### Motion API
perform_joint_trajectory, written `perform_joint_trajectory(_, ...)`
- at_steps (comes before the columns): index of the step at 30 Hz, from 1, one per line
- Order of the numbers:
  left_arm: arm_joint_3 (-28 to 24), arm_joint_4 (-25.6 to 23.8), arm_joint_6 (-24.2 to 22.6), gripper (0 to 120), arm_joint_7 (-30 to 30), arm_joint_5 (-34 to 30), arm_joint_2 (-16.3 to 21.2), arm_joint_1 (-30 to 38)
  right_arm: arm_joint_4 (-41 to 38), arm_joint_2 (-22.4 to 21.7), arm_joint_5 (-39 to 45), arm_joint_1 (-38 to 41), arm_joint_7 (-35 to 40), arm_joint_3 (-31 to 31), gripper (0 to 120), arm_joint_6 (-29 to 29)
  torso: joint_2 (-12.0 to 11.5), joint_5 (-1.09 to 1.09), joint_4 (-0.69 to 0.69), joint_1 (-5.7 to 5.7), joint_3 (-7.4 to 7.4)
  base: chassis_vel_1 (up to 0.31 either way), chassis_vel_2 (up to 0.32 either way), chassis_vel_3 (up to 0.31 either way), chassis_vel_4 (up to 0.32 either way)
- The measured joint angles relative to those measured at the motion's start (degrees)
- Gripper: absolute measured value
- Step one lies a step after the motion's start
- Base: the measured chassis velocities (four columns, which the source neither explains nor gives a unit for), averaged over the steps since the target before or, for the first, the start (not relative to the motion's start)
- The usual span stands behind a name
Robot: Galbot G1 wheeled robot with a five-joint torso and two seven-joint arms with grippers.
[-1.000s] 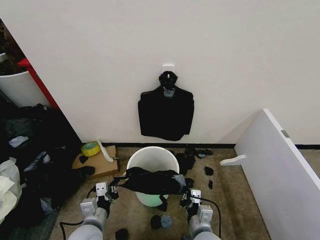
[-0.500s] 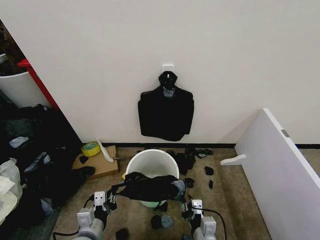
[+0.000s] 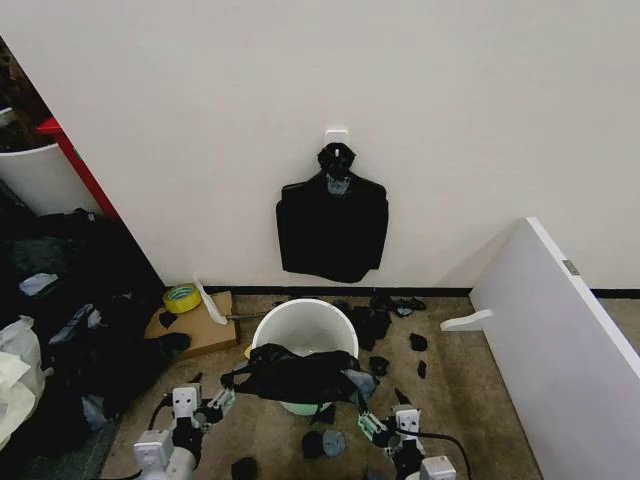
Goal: Place the garbage bag over the trash bin.
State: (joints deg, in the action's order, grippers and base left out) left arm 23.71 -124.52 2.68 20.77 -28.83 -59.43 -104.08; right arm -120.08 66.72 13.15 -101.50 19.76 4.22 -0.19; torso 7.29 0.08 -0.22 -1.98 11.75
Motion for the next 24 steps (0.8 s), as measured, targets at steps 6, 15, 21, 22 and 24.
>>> perform_joint_trajectory(6, 0.4, -1.4, 8.2, 100, -2.8, 3.7, -1.7, -1.2, -6.1, -2.5, -0.7, -0.6, -3.4, 2.3, 100, 0.2, 0.0, 0.03, 0.0, 0.0, 0.0, 0.0, 0.0, 0.0, 0.0)
perform_joint_trajectory(15, 0.3, -4.0, 14.5, 100, -4.9, 13.5, -4.9, -4.2, -11.2, -12.4, 13.6, 11.3, -9.6, 5.8, 100, -8.3, 0.0, -0.01, 0.03, -0.01, 0.01, 0.0, 0.0, 0.0, 0.0)
perform_joint_trajectory(21, 0.5, -4.2, 17.4, 100, -5.5, 18.9, -7.5, -6.7, -5.7, -19.2, 26.0, 23.6, -14.3, 4.4, 100, -15.5, 0.0, -0.03, 0.03, -0.01, 0.01, 0.0, 0.0, 0.0, 0.0)
perform_joint_trajectory(22, 0.5, -4.4, 17.8, 100, -5.6, 19.6, -8.1, -7.2, -4.2, -20.0, 28.1, 26.5, -15.4, 3.6, 100, -17.3, 0.0, -0.03, 0.03, -0.01, 0.01, 0.0, 0.0, 0.0, 0.0)
perform_joint_trajectory(24, 0.5, -4.6, 18.4, 100, -5.7, 20.9, -9.2, -8.1, -1.4, -20.6, 31.3, 31.8, -17.2, 1.9, 100, -20.6, 0.0, -0.02, 0.03, -0.01, 0.01, 0.0, 0.0, 0.0, 0.0)
